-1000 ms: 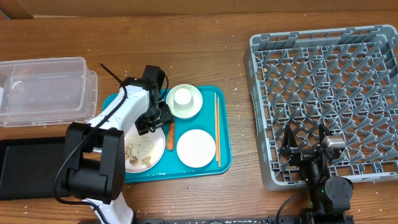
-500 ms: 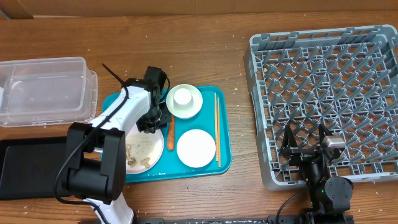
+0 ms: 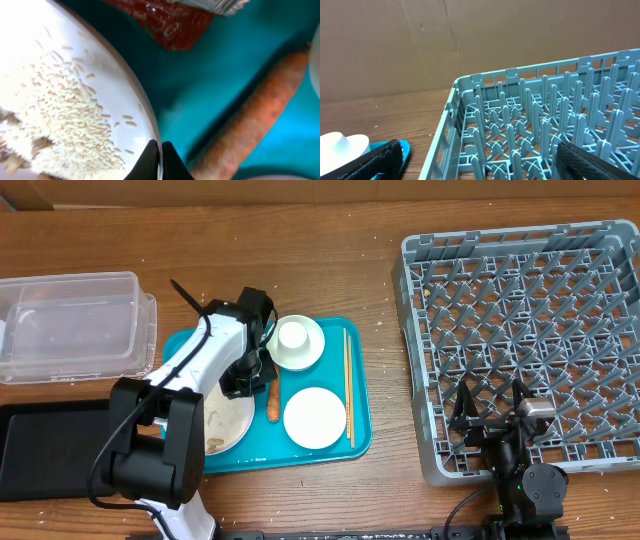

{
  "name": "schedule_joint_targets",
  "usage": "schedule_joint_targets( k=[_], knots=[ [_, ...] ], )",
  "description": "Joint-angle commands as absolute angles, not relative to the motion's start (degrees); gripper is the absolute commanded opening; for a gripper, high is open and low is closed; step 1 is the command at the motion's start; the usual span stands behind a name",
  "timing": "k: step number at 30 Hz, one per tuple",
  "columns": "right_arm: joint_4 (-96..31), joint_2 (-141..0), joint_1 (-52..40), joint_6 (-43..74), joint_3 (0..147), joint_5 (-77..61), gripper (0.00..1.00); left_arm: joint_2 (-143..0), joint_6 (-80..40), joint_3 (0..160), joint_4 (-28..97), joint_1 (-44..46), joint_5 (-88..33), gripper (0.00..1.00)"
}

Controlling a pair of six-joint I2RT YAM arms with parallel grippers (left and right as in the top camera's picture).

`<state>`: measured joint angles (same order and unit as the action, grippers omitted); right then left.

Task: Sort waste into correct bins and load items into the dishwasher
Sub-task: 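Lift the plate with the left gripper toward the black tray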

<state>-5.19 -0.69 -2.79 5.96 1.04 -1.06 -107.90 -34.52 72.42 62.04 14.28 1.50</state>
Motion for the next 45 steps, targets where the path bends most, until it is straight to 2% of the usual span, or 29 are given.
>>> schedule_joint_targets(
  k=[1, 11, 20, 28, 34, 45],
  knots=[
    [-4.84, -0.19, -3.25, 5.74, 0.47, -0.69, 1.00, -108.20, -35.73, 75.68, 65.47, 14.28, 1.91, 0.04],
    [-4.84, -0.19, -3.25, 5.74, 0.47, -0.69, 1.00, -108.18, -40.80, 84.47, 81.82, 14.31, 6.46, 0.04],
    [-4.84, -0.19, -3.25, 5.74, 0.47, -0.69, 1.00, -108.18, -40.75, 86.17, 83.85, 14.28, 7.27, 0.04],
    [-4.84, -0.19, -3.25, 5.74, 0.47, -0.69, 1.00, -108.18, -40.93, 92.99, 92.55, 12.12, 11.14, 0.04],
    [-4.84, -0.19, -3.25, 5.74, 0.47, -0.69, 1.00, -108.18, -38.13, 99.48, 94.98, 3.09, 11.11, 0.04],
    [-4.84, -0.19, -3.25, 5.74, 0.47, -0.69, 1.00, -108.20, -30.57, 100.03, 85.27, -18.81, 10.00, 0.04]
  ],
)
